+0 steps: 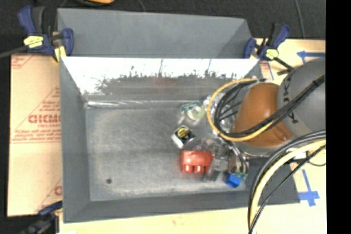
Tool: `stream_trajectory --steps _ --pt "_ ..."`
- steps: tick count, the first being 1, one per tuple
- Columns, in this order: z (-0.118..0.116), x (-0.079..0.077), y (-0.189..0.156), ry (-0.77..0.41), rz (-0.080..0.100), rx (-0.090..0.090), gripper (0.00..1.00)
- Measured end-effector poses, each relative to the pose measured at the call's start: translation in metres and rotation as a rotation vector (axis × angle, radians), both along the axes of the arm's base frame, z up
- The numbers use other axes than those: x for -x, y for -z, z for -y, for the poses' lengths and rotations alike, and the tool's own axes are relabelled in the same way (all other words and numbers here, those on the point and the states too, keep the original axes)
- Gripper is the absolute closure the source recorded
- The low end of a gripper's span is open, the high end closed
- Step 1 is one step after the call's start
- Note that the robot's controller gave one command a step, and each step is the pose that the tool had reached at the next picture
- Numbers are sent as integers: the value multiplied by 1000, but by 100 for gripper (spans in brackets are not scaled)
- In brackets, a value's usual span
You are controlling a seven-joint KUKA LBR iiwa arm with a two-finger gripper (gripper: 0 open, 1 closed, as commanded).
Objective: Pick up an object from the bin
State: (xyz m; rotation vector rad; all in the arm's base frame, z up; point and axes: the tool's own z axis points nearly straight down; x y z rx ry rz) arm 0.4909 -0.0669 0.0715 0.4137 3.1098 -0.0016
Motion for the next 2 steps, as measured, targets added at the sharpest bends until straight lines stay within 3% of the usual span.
stream_trajectory --steps 1,2 --pt "36 -26 -97 35 8 2 100" --pt "52 -46 -220 59 9 2 100"
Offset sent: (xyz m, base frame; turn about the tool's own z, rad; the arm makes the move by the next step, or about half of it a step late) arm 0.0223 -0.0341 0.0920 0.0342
